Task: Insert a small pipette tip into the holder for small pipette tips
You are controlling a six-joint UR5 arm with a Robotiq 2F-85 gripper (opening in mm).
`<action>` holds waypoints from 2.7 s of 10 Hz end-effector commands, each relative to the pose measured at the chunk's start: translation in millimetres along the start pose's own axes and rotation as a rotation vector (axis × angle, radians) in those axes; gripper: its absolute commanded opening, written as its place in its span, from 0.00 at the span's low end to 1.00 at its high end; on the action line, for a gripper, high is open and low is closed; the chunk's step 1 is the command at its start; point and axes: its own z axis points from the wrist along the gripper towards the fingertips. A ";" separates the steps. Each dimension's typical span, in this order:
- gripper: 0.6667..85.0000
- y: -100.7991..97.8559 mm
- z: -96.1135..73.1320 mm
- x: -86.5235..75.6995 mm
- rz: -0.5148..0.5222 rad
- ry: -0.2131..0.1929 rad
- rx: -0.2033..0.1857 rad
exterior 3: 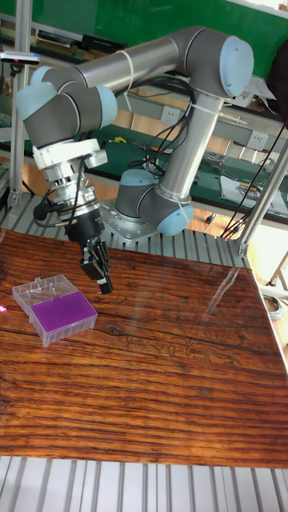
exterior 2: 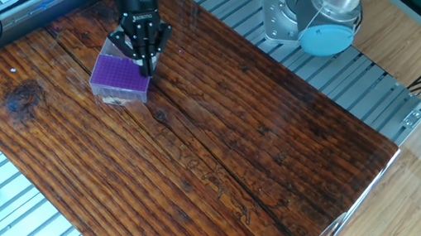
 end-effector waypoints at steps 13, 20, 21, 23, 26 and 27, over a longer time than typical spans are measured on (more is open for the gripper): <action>0.13 -3.8 -35.1 27.1 0.033 -0.287 0.029; 0.13 -5.3 -19.6 24.1 0.063 -0.319 0.017; 0.13 -6.4 -16.1 28.1 0.057 -0.312 0.018; 0.13 -5.0 -9.4 30.1 0.074 -0.324 -0.003; 0.13 -4.4 -11.2 32.1 0.068 -0.321 -0.010; 0.13 -5.4 -11.3 29.8 0.071 -0.327 -0.009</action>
